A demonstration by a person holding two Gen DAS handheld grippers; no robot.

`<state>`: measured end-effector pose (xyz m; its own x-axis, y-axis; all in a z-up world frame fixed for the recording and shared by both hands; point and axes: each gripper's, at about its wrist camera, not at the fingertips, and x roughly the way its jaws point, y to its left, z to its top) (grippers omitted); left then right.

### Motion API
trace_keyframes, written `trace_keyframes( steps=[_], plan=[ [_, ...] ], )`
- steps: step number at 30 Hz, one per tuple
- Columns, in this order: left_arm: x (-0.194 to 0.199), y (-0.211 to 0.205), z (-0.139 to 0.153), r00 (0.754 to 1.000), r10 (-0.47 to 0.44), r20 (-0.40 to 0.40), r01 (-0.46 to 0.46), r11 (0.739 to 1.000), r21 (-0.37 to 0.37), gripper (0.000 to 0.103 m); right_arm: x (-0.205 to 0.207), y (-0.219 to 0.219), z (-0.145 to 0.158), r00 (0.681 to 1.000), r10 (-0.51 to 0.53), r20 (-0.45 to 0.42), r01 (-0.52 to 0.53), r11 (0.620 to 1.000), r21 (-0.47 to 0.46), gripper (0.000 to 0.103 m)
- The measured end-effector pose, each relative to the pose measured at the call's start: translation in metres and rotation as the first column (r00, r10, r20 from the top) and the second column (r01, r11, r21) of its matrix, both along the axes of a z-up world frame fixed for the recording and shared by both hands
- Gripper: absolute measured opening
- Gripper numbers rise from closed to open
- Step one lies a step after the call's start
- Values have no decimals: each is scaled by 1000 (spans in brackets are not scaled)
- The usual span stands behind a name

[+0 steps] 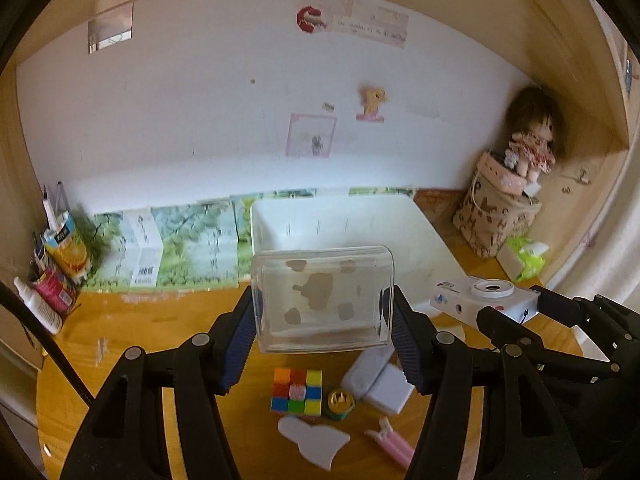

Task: Organize rigid objects
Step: 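Carry both items over the white bin and open both tools to drop them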

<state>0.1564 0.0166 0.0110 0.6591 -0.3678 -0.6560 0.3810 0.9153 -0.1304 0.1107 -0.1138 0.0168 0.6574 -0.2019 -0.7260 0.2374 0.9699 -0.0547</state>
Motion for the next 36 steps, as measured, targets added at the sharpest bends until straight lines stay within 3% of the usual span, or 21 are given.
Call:
trace_keyframes(
  steps=[8,16,23,31,33,35,36],
  plan=[
    [34,-13,-5,999,49,17,-48,997,-60,66,33,-25,1,992,55,114,-54,998,-16,57],
    [72,-28,-21,993,111,26,-106,984,-146,66,71,-54,-23,979,132,155,-131,991,-12,57],
    [99,-45,-43,988,151,21,-147,981,-125,66,94,-71,-45,953,214,213,-213,977,-28,57],
    [112,-55,-61,985,173,-30,-175,980,-95,66,115,-87,-69,962,225,156,-233,972,35,57],
    [114,-56,-64,984,174,-40,-177,980,-87,70,118,-90,-73,965,218,146,-228,972,54,57],
    [115,-55,-64,983,180,-42,-183,979,-85,86,118,-92,-74,966,208,156,-221,973,66,59],
    [114,-54,-63,982,183,-37,-186,979,-88,86,116,-92,-72,964,204,169,-217,974,62,62]
  ],
)
